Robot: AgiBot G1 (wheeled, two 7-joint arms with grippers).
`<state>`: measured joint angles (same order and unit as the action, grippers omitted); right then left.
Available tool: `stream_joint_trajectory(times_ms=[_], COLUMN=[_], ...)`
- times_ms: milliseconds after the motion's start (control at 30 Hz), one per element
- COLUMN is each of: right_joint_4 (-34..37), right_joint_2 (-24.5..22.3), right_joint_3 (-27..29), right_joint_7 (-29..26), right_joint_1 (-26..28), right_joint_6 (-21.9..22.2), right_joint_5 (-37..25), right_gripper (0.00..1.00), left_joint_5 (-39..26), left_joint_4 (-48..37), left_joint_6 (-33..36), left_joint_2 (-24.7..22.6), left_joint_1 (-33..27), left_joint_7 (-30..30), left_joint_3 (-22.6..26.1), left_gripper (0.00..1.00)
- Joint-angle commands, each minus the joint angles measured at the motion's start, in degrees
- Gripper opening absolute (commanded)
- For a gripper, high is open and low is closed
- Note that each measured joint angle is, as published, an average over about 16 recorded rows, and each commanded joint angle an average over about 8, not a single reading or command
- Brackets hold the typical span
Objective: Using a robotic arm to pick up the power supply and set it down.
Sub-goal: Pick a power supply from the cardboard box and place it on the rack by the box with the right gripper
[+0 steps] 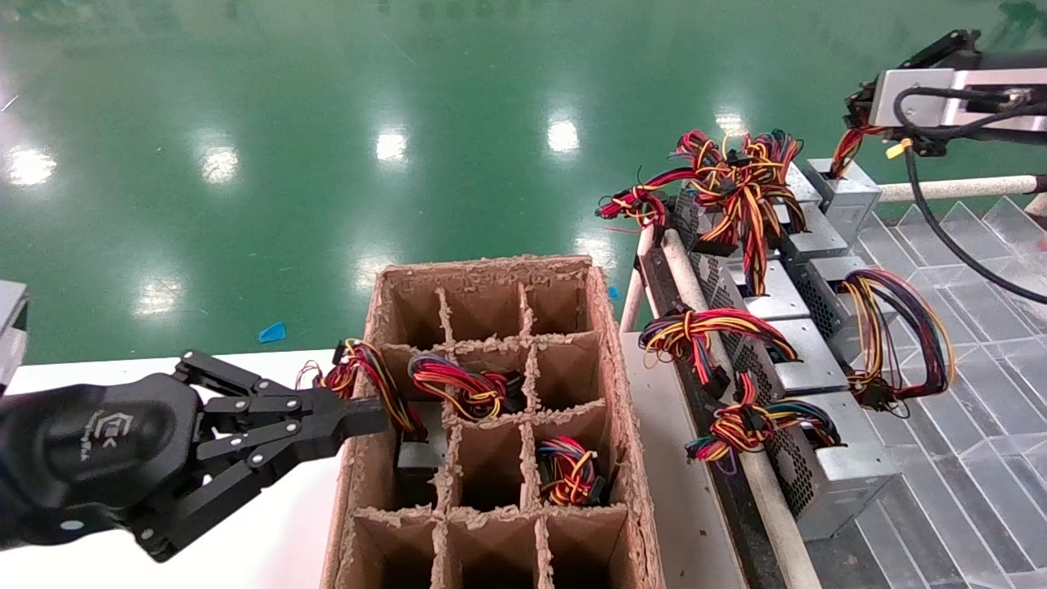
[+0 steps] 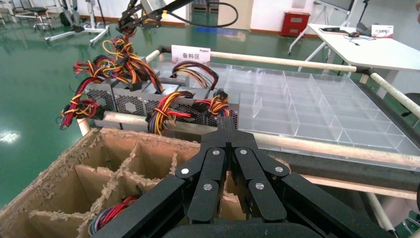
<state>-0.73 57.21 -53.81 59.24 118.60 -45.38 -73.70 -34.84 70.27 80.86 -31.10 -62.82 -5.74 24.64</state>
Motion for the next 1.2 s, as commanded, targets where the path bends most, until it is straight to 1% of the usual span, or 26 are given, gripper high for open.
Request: stream_joint_trajectory(times_ms=[33,133,167,400,433,900,1200], right_joint_4=[-0.17,-0.05,0.01,0.33,0.35,1.21,0.31], right_joint_2=[0.35,0.61,0.68,0.94,0.98,1.49,1.17], right_joint_3=[0.16,0.36,0.41,0.52,0.49,-0.65,0.32], right_joint_7=[0.45,0.76,0.83,1.02,1.03,-1.72,-1.96], right_joint_1=[-0.42,-0.95,-1.08,-1.30,-1.25,0.66,1.18], right_joint_6=[-0.12,-0.47,-0.59,-1.31,-1.45,-5.09,-7.98], right_joint_5=[0.24,0.53,0.60,0.77,0.73,-0.93,0.48], right_gripper=[0.00,0.01,0.06,0.93,1.00,1.00,1.00], left_joint_5=[0.00,0.00,0.00,0.00,0.00,0.00,0.00], left_joint_4=[0.00,0.00,0.00,0.00,0.00,0.00,0.00], left_joint_6=[0.00,0.00,0.00,0.00,0.00,0.00,0.00], left_joint_2=[0.00,0.00,0.00,0.00,0.00,0.00,0.00], left_joint_1=[0.00,0.00,0.00,0.00,0.00,0.00,0.00], left_joint_7=[0.00,0.00,0.00,0.00,0.00,0.00,0.00], left_joint_3=[0.00,0.00,0.00,0.00,0.00,0.00,0.00], left_gripper=[0.00,0.00,0.00,0.00,0.00,0.00,0.00])
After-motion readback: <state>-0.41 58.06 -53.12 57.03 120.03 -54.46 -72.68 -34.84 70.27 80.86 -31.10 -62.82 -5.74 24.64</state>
